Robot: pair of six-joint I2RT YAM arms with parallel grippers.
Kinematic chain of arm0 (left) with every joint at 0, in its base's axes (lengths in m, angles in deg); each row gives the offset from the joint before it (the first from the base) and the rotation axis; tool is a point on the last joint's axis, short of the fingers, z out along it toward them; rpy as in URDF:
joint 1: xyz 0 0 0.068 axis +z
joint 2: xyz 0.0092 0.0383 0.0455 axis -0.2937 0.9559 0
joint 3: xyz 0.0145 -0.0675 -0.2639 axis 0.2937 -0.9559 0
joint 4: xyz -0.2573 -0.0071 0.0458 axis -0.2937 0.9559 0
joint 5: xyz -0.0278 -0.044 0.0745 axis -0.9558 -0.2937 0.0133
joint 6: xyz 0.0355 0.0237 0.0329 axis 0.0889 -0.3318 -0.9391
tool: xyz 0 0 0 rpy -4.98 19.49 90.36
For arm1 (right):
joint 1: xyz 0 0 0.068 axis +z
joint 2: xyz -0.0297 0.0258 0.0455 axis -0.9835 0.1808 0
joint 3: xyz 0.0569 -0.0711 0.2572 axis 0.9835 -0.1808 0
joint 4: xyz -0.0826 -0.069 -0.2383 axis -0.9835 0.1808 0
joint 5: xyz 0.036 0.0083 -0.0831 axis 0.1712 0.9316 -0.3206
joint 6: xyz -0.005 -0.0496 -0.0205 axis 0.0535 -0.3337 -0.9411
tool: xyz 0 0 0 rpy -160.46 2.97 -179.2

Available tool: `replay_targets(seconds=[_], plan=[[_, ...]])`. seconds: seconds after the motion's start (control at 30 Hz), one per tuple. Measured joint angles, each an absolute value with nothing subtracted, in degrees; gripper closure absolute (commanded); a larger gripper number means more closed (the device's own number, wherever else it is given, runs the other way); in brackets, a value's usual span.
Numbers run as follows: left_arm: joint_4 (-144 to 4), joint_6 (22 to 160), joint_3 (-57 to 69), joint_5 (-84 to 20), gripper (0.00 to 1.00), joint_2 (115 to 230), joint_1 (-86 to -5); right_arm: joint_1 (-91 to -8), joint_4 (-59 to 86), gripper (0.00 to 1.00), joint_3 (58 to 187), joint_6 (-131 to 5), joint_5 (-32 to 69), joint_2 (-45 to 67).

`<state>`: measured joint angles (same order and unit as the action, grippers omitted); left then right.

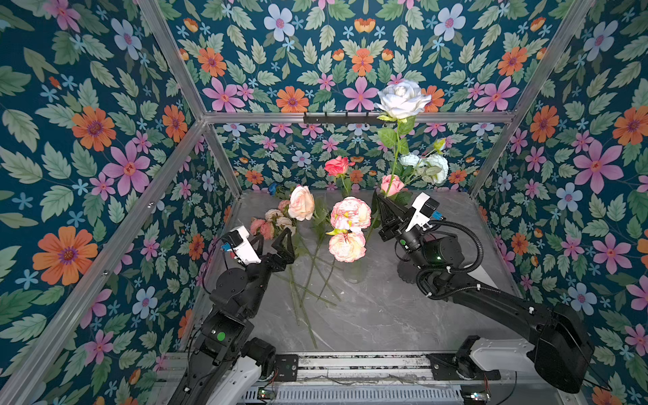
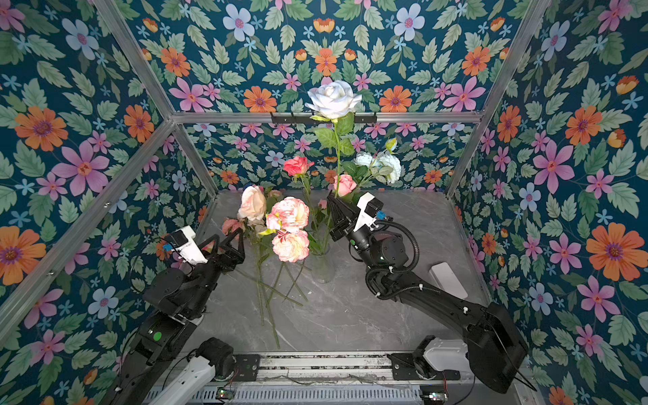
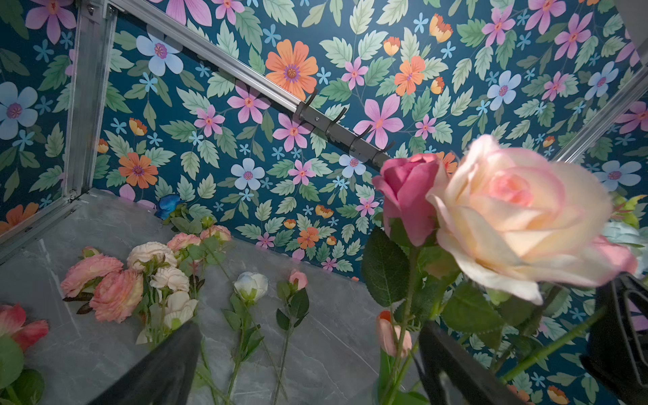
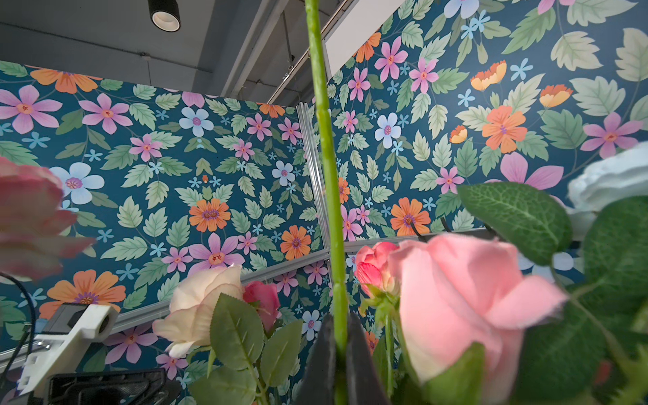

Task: Arrange flowers in a vase
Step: Place the flower in the vase.

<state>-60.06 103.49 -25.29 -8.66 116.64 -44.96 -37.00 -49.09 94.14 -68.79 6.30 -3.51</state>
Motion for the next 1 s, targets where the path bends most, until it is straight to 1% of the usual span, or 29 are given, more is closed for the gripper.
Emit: replay_targets(seconds=[0.47, 0.53, 0.6, 0.7, 0.77, 0.8, 0.87, 0.93, 1.0], plan=[[-60.65, 104.00, -26.27, -10.58, 0.02, 117.77, -44.98, -36.41, -49.16, 1.00, 89.47, -68.11, 7.88, -2.54], [-60.79, 104.04, -26.44, -10.78, 0.02, 117.95, -44.98, -35.56, -48.26, 0.97, 89.03, -68.18, 7.94, -2.87], [-60.83, 104.08, -26.55, -10.84, 0.02, 118.26, -44.98, -34.42, -47.08, 0.86, 88.22, -68.66, 7.98, -3.46], [-60.96, 104.26, -26.55, -10.98, 0.02, 118.80, -44.96, -32.93, -44.92, 0.61, 86.65, -68.77, 7.81, -4.82], [-61.00, 104.30, -26.55, -11.00, 0.02, 119.09, -44.96, -32.04, -42.16, 0.52, 85.62, -68.79, 7.66, -6.61], [-61.22, 104.56, -26.60, -11.00, 0.02, 119.20, -44.96, -31.73, -40.74, 0.44, 85.03, -68.59, 7.39, -7.75], [-61.66, 104.89, -26.71, -11.17, 0.02, 119.46, -44.96, -31.60, -38.03, 0.38, 83.85, -67.90, 6.78, -10.28], [-61.86, 104.89, -26.86, -11.22, 0.02, 119.68, -44.96, -31.60, -34.91, 0.34, 82.54, -66.52, 5.76, -12.90], [-61.86, 104.89, -27.06, -11.22, 0.02, 119.81, -44.96, -31.47, -31.08, 0.20, 80.75, -64.51, 4.66, -16.16]])
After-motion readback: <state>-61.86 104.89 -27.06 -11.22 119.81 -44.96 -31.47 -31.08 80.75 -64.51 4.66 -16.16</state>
